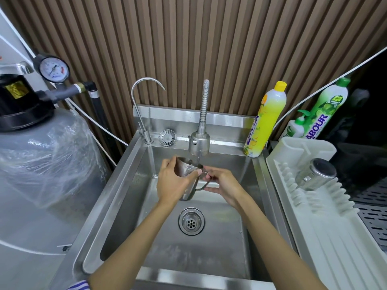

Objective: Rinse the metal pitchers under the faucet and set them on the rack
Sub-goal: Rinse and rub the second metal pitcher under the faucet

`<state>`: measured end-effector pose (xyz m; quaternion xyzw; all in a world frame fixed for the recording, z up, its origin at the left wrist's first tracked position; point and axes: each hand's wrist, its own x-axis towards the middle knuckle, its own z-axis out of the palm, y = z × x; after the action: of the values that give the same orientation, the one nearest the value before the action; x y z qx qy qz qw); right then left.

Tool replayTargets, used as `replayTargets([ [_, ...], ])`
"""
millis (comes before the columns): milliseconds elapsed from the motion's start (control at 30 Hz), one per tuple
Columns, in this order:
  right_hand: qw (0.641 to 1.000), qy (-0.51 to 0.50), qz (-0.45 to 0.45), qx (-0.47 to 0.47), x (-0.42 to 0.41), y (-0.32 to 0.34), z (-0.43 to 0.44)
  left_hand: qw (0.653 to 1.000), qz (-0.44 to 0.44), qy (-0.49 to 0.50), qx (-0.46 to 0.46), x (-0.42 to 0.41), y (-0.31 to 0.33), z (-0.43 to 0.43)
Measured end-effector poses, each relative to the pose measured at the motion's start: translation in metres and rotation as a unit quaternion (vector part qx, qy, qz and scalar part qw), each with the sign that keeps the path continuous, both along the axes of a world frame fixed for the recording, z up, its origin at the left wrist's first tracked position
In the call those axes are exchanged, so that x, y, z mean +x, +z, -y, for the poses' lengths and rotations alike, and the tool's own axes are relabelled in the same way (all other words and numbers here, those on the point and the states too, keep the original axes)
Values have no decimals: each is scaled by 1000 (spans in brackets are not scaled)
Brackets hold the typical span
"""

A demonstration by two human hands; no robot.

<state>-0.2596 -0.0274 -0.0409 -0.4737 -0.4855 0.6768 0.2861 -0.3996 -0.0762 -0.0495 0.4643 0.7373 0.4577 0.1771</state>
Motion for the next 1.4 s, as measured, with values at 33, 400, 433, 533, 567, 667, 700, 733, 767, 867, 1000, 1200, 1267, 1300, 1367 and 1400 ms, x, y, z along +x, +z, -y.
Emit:
replayTargets([
  [33,1000,2,25,17,0,4,1,1000,5,-1,-16,0,-1,0],
  [400,856,-3,399,327,4,41,1,950,271,-114,-105,23,-24,-11],
  [433,849,-7,400,345,5,42,2,937,309,-128,-100,25,-23,-13],
  [533,820,18,398,411,9,44,3,894,418,-143,-70,32,-18,-19],
  [567,815,25,389,428,11,43,2,888,436,-136,-59,33,-17,-23],
  [667,839,3,343,423,15,36,-4,906,414,-88,-16,34,-12,-32],
  [700,855,-11,323,406,16,32,-7,917,393,-72,0,33,-11,-33],
  [733,874,-25,299,382,17,27,-10,928,369,-60,16,33,-10,-34],
  [767,896,-37,270,350,16,22,-12,938,340,-51,30,31,-10,-34],
  [867,942,-42,194,270,10,8,-14,966,244,-50,67,22,-12,-31],
  [1000,971,-40,99,214,-1,-7,-10,982,144,-55,112,12,-11,-21],
  [1200,988,13,32,149,-3,-10,-3,995,-14,-75,58,-4,4,-22],
  [1267,992,19,18,124,0,-12,0,996,-48,-78,4,-5,8,-23],
  [1300,991,20,29,128,2,-13,0,995,-57,-76,-21,-5,8,-23],
  [1367,987,16,72,142,5,-13,-2,995,-44,-71,-56,-2,5,-23],
  [1400,983,13,107,149,7,-11,-4,995,-24,-69,-69,0,2,-23],
])
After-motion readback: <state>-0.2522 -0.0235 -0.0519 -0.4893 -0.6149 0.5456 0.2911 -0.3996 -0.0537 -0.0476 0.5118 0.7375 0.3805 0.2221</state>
